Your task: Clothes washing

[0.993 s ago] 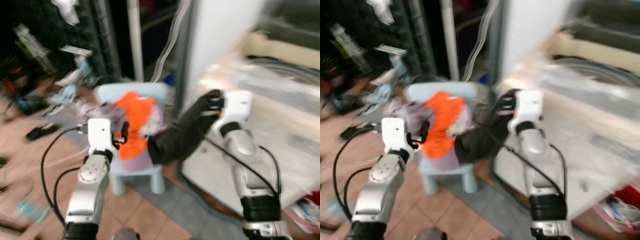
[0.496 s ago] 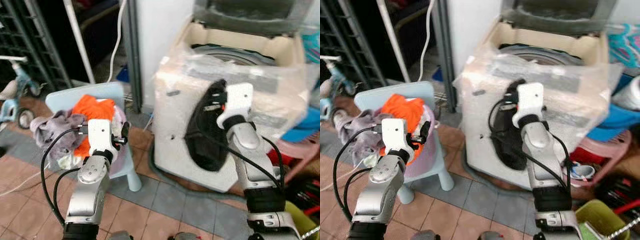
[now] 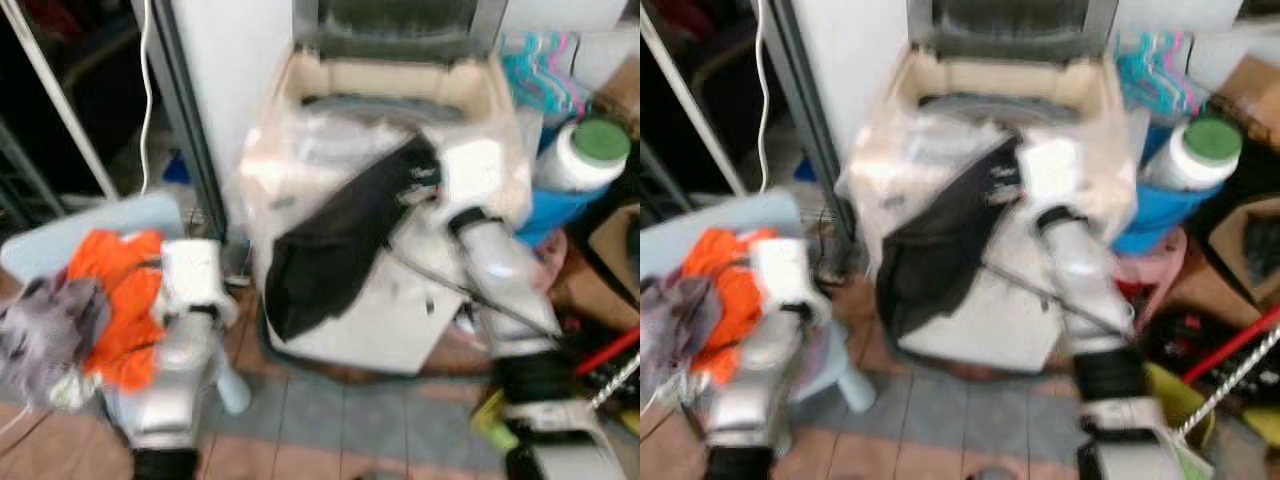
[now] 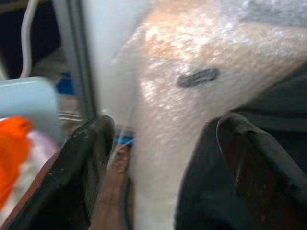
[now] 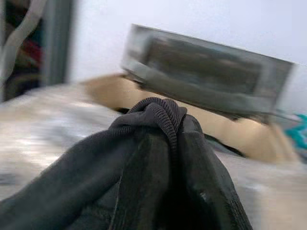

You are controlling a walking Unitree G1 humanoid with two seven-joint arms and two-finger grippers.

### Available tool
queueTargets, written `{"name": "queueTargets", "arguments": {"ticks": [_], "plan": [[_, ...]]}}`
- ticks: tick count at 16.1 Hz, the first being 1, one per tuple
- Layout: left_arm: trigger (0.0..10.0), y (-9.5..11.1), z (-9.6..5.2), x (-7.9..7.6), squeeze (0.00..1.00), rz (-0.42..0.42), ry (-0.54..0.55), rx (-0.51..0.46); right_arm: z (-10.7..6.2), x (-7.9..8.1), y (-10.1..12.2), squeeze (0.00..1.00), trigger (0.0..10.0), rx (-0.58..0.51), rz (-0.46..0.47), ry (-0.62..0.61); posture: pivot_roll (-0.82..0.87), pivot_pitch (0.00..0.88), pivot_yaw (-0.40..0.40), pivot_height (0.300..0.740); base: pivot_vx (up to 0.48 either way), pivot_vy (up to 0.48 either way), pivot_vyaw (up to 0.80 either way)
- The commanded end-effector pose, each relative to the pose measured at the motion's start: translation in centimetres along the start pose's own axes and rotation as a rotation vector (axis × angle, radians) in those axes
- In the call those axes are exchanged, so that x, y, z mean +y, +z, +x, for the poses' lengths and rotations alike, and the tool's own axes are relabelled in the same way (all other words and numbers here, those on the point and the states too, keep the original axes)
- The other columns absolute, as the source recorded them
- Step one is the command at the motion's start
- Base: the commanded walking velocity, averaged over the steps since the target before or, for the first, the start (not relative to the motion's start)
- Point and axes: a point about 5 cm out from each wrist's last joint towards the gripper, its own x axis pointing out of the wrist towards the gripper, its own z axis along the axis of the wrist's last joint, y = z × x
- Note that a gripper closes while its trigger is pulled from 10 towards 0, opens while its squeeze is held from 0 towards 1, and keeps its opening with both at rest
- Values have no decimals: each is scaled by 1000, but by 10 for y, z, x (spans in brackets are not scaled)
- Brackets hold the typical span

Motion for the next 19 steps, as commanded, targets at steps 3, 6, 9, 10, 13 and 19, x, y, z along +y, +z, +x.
{"name": "queueTargets", "arguments": {"ticks": [3,6,9,10,13,19], "plan": [[10000,-1,-1,12,0,18,56,15,14,9,19,0,10000,-88,-30,85,-27,0,4,740,209,0,-442],[10000,-3,-1,14,0,21,78,27,22,24,37,0,10000,-158,-92,257,-27,0,2,740,0,0,0],[10000,-2,-3,18,0,25,105,16,21,33,42,0,10000,-183,-103,319,-24,0,-5,740,0,0,0],[10000,-3,-4,20,0,32,119,17,19,36,42,0,10000,-186,-97,329,-24,0,-5,740,0,0,0],[10000,-5,-8,32,0,44,167,19,10,42,34,0,10000,-174,-71,333,-29,0,3,740,0,0,642],[10000,-5,-5,29,0,43,157,20,11,35,35,0,10000,-172,-80,320,-36,0,6,740,42,0,526]]}}
